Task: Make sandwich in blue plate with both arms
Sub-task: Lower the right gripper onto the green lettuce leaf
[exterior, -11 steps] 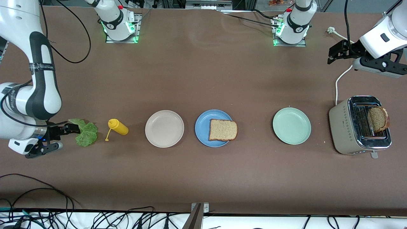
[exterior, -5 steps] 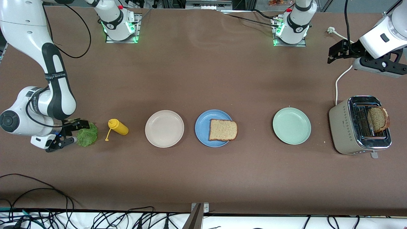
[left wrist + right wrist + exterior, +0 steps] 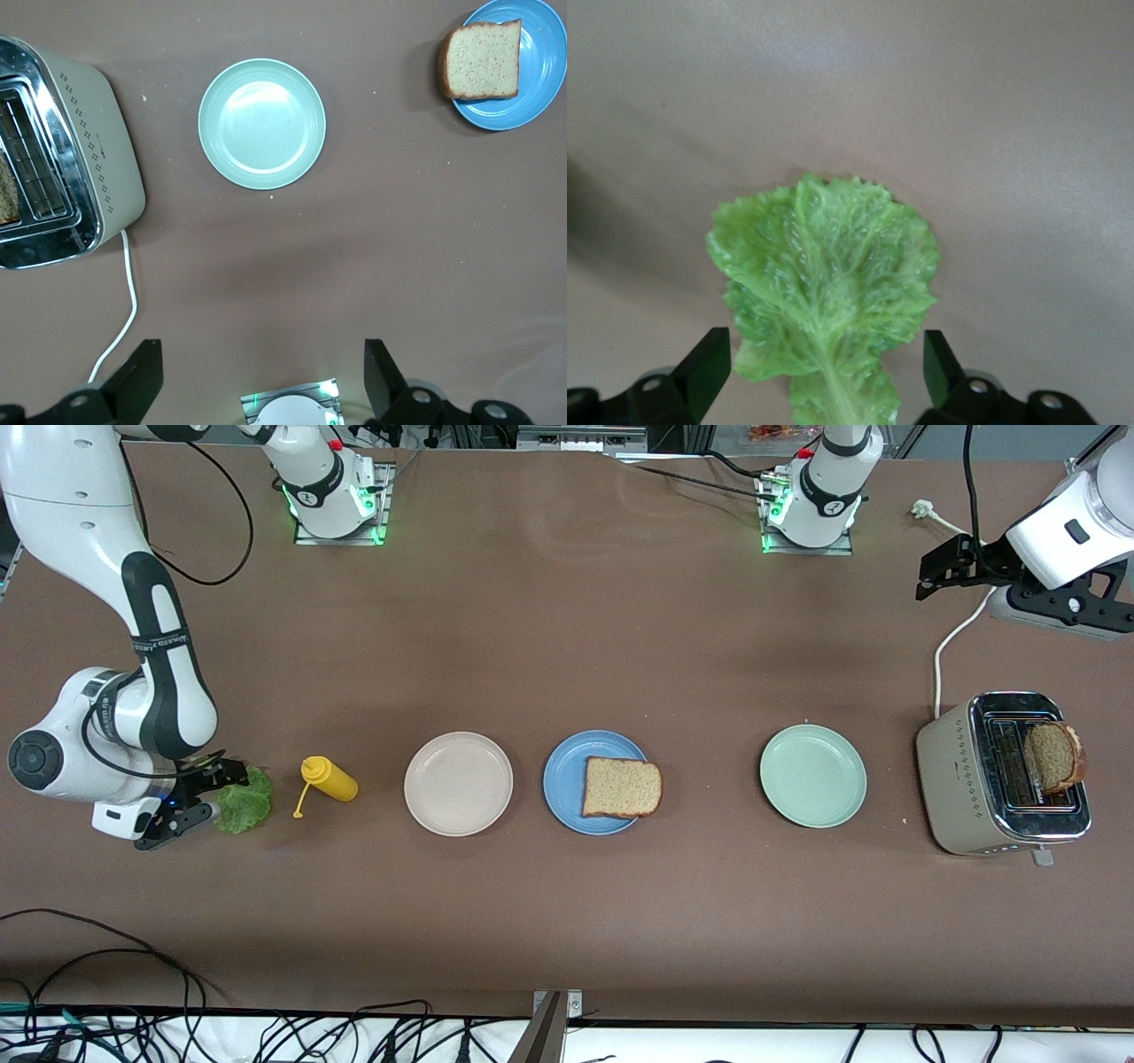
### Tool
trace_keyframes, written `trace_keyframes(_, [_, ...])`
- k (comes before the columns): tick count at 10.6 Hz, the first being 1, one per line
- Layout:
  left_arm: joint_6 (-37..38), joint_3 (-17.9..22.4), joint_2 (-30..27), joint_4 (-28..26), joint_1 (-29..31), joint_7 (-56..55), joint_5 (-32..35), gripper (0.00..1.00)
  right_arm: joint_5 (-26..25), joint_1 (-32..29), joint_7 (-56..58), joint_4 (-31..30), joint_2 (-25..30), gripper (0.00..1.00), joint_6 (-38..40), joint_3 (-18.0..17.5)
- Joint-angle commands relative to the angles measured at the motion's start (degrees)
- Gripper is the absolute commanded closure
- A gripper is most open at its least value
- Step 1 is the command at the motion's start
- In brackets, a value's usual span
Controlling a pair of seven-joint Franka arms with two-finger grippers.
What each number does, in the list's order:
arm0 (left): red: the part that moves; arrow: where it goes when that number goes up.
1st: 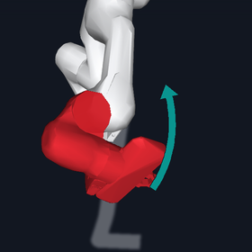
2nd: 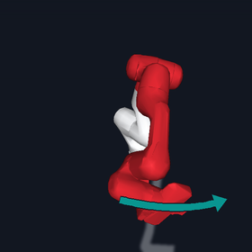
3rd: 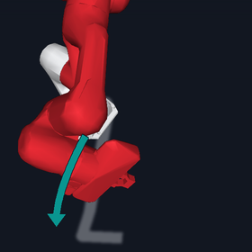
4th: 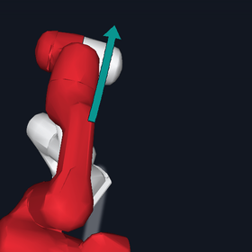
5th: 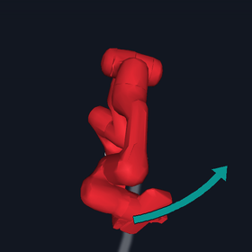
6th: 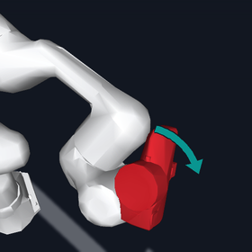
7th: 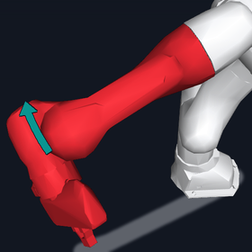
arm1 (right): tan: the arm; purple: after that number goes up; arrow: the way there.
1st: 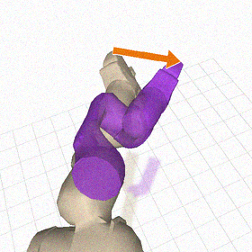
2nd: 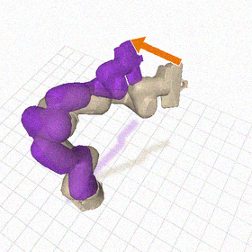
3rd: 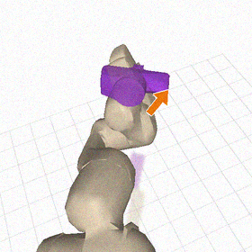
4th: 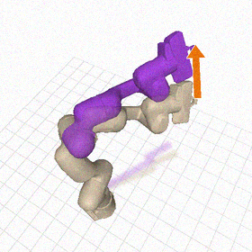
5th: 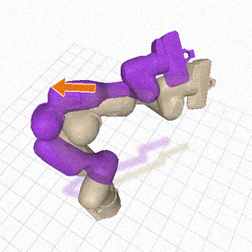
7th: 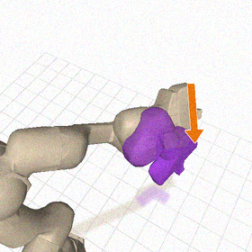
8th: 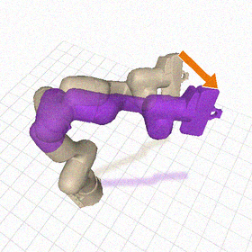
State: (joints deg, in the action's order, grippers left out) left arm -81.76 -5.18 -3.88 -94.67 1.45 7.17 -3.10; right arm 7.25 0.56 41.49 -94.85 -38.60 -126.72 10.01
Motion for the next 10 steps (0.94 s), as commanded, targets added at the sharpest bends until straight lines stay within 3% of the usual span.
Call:
trace_keyframes(1, [1.6,0.1,0.9,2.0,0.1,-0.4,-0.1,0.0,1.4,-0.7,3.2,-0.8,-0.4,0.37,-1.5,-0.2])
trace_keyframes(3, [1.7,0.1,0.9,1.9,0.2,-0.3,-0.1,0.0,1.4,-0.7,3.2,-0.8,-0.5,0.63,-1.4,-0.2])
trace_keyframes(6, [1.6,0.1,0.9,2.0,0.2,-0.4,-0.1,0.0,1.3,-0.7,3.2,-0.8,-0.9,0.72,-1.5,-0.2])
trace_keyframes(8, [1.7,0.1,0.9,1.9,0.1,-0.4,-0.1,0.0,1.2,-0.6,4.1,-0.8,-1.0,1.0,-1.5,-0.3])
trace_keyframes(10, [1.7,0.1,0.9,2.0,0.2,-0.3,-0.1,0.0,1.1,-0.6,4.4,-0.8,-1.1,1.0,-1.4,-0.3])
